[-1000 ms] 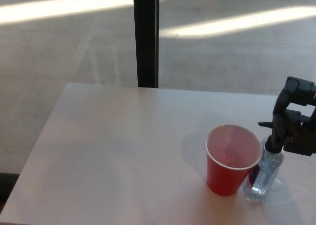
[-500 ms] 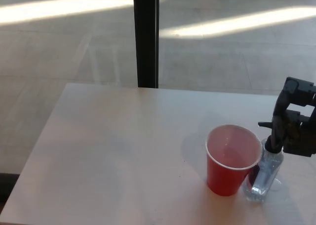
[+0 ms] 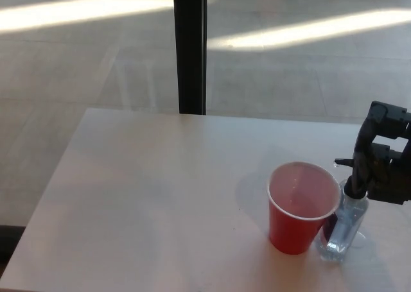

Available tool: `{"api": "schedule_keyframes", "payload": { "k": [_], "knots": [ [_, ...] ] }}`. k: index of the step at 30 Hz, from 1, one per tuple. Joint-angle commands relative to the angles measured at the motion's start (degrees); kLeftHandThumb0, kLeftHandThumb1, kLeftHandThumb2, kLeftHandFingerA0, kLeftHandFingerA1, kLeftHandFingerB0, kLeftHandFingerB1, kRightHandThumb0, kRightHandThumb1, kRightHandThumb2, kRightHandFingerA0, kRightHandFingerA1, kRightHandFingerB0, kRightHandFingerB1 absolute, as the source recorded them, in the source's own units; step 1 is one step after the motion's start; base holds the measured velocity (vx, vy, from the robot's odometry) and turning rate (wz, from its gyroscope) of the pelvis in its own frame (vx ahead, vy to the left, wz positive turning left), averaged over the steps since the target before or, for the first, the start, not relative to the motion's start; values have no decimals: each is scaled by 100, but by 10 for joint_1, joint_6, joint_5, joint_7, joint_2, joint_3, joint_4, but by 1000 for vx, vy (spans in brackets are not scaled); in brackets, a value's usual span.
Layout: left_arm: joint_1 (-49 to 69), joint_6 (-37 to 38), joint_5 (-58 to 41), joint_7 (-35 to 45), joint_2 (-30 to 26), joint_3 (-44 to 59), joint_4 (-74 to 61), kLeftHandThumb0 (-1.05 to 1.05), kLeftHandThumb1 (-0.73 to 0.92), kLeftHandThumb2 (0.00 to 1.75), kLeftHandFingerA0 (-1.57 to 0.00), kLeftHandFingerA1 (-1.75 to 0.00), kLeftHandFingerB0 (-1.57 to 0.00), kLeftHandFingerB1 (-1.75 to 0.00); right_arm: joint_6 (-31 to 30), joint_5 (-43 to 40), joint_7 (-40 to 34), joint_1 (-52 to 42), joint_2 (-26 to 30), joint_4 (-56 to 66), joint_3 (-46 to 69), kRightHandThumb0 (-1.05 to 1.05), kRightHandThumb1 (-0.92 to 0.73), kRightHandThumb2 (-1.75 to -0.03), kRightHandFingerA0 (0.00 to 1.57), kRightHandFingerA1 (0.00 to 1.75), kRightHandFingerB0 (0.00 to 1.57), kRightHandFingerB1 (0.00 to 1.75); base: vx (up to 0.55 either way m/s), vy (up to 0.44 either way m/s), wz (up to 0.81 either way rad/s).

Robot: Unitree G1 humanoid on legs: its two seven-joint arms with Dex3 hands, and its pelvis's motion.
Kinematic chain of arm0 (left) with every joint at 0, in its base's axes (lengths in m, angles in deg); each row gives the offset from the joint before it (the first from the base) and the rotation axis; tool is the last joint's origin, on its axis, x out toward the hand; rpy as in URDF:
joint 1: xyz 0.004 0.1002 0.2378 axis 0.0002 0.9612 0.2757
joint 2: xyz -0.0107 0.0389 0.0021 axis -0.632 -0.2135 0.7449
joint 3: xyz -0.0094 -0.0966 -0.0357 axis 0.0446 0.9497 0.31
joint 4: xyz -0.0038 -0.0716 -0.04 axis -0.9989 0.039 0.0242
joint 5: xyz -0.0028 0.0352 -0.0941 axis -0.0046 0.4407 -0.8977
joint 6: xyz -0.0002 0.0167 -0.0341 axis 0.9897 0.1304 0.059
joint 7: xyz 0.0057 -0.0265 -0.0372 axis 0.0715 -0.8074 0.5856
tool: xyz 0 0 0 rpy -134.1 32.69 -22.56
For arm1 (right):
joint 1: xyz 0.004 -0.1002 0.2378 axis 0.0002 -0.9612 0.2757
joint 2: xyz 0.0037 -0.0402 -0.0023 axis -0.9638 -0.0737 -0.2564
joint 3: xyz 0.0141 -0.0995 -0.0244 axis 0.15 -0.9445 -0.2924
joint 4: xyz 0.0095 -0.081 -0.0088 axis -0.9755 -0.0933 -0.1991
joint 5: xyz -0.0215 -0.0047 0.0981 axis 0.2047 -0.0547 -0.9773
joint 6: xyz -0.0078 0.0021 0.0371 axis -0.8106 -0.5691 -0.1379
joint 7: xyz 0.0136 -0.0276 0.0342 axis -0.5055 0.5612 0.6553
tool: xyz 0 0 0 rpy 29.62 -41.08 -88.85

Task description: The robot uses its right hand fist to press the hand soap kept in the middle of the table to get liquid hand soap out

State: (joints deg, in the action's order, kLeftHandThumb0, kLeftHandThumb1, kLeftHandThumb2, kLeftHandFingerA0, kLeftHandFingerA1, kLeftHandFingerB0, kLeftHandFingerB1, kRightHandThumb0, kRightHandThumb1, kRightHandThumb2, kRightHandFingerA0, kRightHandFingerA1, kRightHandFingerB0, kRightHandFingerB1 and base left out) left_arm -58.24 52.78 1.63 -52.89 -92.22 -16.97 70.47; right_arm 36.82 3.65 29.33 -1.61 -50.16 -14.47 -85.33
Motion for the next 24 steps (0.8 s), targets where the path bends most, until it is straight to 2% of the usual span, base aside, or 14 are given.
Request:
{"api": "schedule_keyframes", "payload": {
  "k": [1,5,10,11,14,15,17,18,19,20,21,22,23,24],
  "knots": [
    [-14,-34,8,-2,-40,-5,-7,-50,92,130,-45,-93,-23,-75,-195,65,-5,-148,3,-170,-97,-28,-58,-120,102,175,71,166,0,0,0],
    [-17,-32,9,4,-41,-7,-5,-51,91,132,-42,-90,-23,-76,-195,68,2,-142,9,-173,-108,-30,-47,-132,104,175,80,163,0,0,0],
    [-13,-35,9,5,-41,-9,-17,-52,91,132,-45,-93,-23,-76,-193,67,17,-143,12,-191,-121,-28,-52,-126,105,175,77,165,0,0,0],
    [-13,-28,7,12,-42,-8,-12,-52,92,132,-44,-93,-24,-78,-200,71,6,-151,11,-184,-125,-26,-59,-117,101,175,73,167,0,0,0],
    [-17,-24,3,15,-43,-4,-6,-53,91,133,-41,-91,-22,-77,-176,78,22,-159,18,-189,-136,-28,-60,-115,96,175,66,172,0,0,0],
    [-18,-25,6,12,-44,-6,-6,-54,90,133,-45,-94,-24,-78,-169,85,20,-160,18,-195,-140,-33,-72,-92,91,175,71,162,0,0,0],
    [-18,-25,8,10,-44,-8,-6,-54,90,133,-45,-94,-24,-78,-165,87,18,-160,19,-199,-143,-33,-72,-92,91,175,71,162,0,0,0],
    [-18,-22,5,14,-44,-5,-3,-55,90,132,-44,-93,-22,-77,-162,89,22,-158,21,-205,-146,-36,-77,-83,92,175,69,158,0,0,0],
    [-18,-27,5,10,-43,-5,-9,-54,90,132,-47,-97,-23,-78,-163,86,20,-159,20,-205,-145,-34,-76,-85,92,175,72,159,0,0,0],
    [-18,-30,5,8,-42,-6,-12,-54,91,132,-44,-94,-22,-76,-164,85,19,-159,21,-204,-146,-35,-80,-78,92,175,68,158,0,0,0],
    [-19,-32,4,8,-43,-5,-12,-53,91,132,-40,-90,-18,-73,-162,84,20,-158,21,-207,-146,-33,-73,-90,91,175,71,159,0,0,0],
    [-23,-35,3,9,-44,-3,-11,-53,91,132,-40,-90,-18,-73,-159,80,22,-157,21,-210,-144,-33,-73,-90,91,175,71,159,0,0,0],
    [-22,-43,6,4,-43,-7,-18,-52,92,132,-43,-92,-19,-74,-162,79,18,-158,21,-210,-143,-32,-65,-106,94,175,66,169,0,0,0],
    [-21,-40,6,6,-43,-6,-18,-52,92,132,-43,-93,-19,-74,-161,74,21,-158,21,-211,-140,-33,-67,-103,96,175,66,173,0,0,0]
  ]
}}
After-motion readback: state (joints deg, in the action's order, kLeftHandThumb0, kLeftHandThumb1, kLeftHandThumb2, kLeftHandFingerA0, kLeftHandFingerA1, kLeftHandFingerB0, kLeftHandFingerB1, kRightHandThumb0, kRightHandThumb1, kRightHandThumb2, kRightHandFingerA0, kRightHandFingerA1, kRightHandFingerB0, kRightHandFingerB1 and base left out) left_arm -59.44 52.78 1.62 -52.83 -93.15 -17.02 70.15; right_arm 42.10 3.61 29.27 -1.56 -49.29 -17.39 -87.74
